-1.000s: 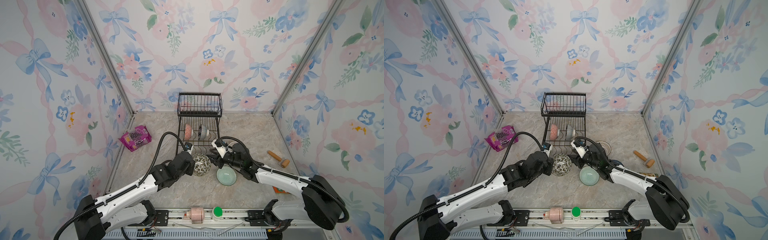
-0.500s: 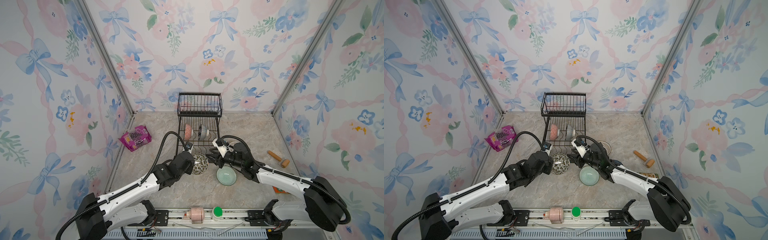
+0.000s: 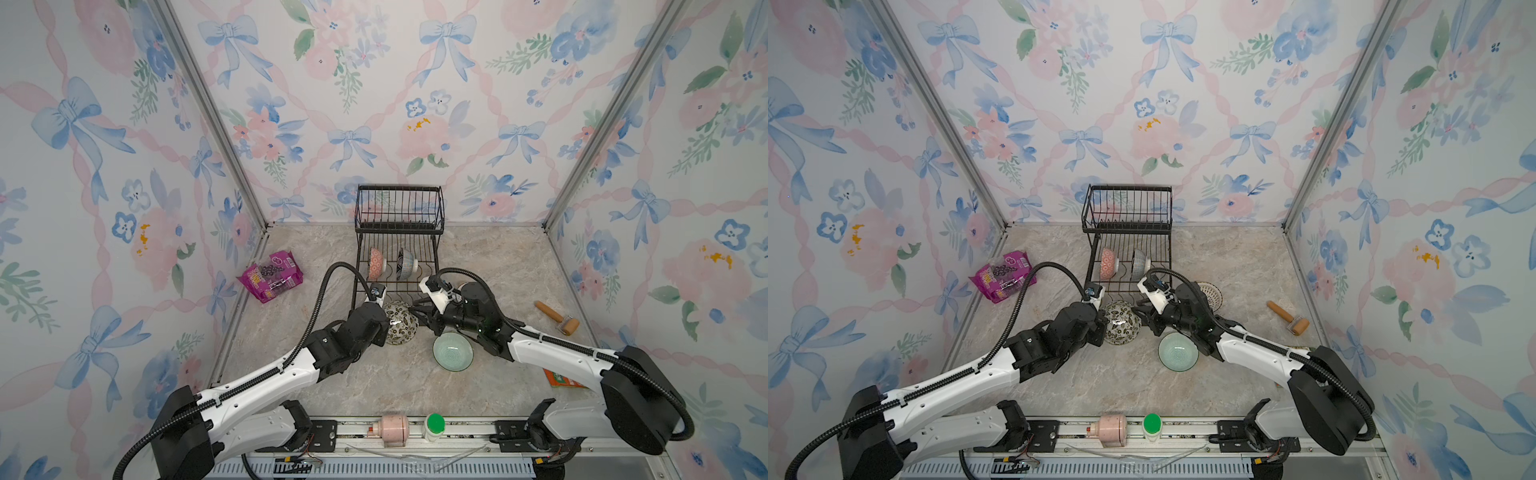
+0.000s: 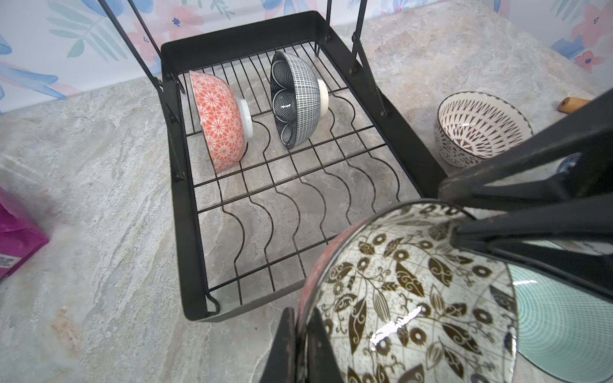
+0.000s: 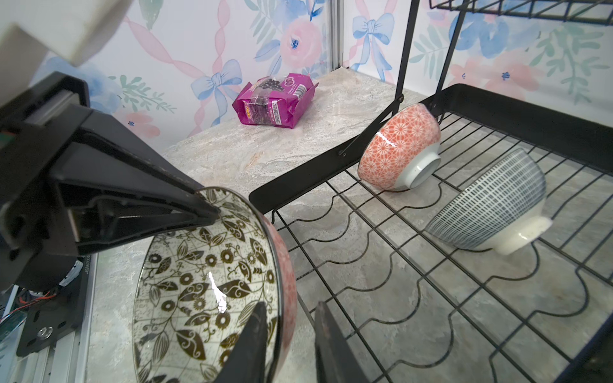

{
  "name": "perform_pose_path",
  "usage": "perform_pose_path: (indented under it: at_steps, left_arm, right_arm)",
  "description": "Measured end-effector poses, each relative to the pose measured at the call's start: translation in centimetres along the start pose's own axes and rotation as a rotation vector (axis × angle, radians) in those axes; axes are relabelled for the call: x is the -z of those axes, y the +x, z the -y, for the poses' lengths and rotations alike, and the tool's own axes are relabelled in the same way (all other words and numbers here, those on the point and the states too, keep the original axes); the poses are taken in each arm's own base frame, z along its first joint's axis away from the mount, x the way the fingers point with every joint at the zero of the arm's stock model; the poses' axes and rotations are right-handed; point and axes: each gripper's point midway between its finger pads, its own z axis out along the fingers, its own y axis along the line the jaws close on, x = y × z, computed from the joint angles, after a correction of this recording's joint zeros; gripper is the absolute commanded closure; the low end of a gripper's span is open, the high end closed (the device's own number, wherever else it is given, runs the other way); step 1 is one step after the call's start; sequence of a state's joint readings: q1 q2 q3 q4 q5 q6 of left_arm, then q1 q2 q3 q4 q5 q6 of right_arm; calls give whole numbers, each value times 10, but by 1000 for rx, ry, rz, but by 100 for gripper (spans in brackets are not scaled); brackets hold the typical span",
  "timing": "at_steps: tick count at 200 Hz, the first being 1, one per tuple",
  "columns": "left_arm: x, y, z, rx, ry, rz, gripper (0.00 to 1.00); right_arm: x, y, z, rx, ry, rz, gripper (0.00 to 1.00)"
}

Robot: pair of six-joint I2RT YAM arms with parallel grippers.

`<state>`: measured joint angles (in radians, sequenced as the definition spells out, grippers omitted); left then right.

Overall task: Load bowls into a dish rack
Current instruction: Pick up the bowl from the bottom-center of the table.

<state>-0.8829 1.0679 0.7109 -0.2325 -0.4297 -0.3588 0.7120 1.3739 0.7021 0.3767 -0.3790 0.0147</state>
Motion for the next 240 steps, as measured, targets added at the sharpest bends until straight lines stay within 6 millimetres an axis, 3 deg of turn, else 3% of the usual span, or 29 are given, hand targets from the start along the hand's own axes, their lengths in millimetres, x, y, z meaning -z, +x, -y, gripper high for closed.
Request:
perform_pose_path:
  at_steps: [39,69,109,156,240]
  left_arm:
    - [-2,3,0,4,2,8,100]
    - [-3,0,1,10,4,21,100]
    - [-3,-6,1,18,3,42,100]
    - [-5,-7,2,28,-2,48,100]
    - [-9,-2,2,45,2,62,100]
  right_arm:
    - [-6,8,-1,-5,10,-44,77]
    - [-6,9,1,8,30,-64,69]
    - [-7,9,0,28,44,-74,78]
    - [-7,5,11,19,107,-70,100]
    - [-8,8,11,38,136,-85,100]
